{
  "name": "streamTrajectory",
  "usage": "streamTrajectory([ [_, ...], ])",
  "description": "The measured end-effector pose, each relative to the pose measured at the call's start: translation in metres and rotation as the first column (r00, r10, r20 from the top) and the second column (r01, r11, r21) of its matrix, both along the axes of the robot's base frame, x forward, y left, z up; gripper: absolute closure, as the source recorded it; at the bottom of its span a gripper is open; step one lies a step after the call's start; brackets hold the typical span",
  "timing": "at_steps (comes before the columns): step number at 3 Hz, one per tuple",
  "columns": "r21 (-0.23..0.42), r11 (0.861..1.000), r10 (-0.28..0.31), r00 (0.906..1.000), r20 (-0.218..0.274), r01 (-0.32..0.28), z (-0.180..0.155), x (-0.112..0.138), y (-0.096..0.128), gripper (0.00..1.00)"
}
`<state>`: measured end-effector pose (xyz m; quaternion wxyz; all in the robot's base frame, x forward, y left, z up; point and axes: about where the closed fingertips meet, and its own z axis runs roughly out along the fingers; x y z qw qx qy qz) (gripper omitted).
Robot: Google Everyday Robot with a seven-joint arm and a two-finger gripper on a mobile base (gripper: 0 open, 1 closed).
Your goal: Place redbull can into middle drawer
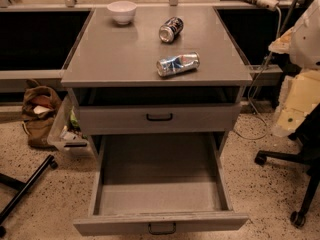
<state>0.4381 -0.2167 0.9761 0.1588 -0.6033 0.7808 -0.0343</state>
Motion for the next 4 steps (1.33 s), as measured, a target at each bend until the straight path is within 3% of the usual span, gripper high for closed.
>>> streamTrajectory([
  [1,0.000,1.000,0.000,1.0000,0.000,0.000,0.000,0.000,0.000,0.00],
  [2,0.073,0.997,-0.002,1.0000,0.001,0.002,-0.008,0.007,0.001,0.00],
  [3,0.181,0.983,-0.006,0.9997,0.022,0.002,-0.024,0.042,0.000,0.00],
  [4,0.250,0.968,-0.032,0.9988,0.038,0.021,-0.047,0.094,-0.005,0.00],
])
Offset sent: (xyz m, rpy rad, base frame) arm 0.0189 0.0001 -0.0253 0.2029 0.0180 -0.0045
